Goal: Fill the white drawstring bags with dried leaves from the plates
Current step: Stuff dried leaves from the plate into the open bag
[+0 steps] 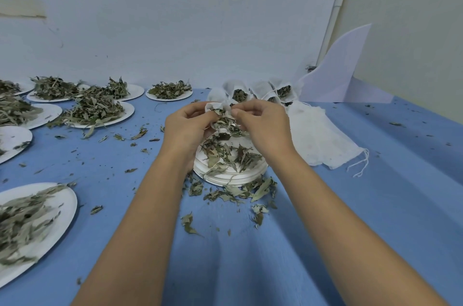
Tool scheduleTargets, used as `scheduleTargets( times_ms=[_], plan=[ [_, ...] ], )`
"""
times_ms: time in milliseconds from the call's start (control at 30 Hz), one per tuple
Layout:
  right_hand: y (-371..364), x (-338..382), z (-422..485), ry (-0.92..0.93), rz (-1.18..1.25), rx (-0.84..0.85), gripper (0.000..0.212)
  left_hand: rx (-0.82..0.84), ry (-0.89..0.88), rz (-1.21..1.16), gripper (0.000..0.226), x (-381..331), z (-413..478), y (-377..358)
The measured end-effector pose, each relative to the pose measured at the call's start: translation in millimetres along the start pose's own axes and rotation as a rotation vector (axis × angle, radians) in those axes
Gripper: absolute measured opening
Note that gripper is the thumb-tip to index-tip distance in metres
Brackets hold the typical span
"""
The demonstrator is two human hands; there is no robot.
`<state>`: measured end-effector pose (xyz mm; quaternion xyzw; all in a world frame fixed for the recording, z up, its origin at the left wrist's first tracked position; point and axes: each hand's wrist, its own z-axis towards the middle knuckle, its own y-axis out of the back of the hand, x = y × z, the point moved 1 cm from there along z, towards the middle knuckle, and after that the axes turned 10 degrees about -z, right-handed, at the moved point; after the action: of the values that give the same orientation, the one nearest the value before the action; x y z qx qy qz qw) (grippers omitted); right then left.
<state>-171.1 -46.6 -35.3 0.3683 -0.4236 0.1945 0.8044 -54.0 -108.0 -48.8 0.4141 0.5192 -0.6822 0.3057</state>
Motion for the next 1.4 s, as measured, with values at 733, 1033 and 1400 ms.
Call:
scheduleTargets(
  times_ms=[733,1033,1400],
  plan=[
    [9.9,20.4,-1.1,-0.228,0.558,0.264,0.031,0.041,0.113,-0.106,0.017,2.1,0.9,3.5],
    [7.7,-0.3,1.1,0.064,-0.144,0.025,0.007,0.011,0.192,-0.266,0.015,0.5,-0.1,2.6],
    [5.8,-0.7,0.0,0.037,-0.161,0.041,0.009,0.005,0.114,-0.054,0.020,0.8,-1.1,1.5]
  ],
)
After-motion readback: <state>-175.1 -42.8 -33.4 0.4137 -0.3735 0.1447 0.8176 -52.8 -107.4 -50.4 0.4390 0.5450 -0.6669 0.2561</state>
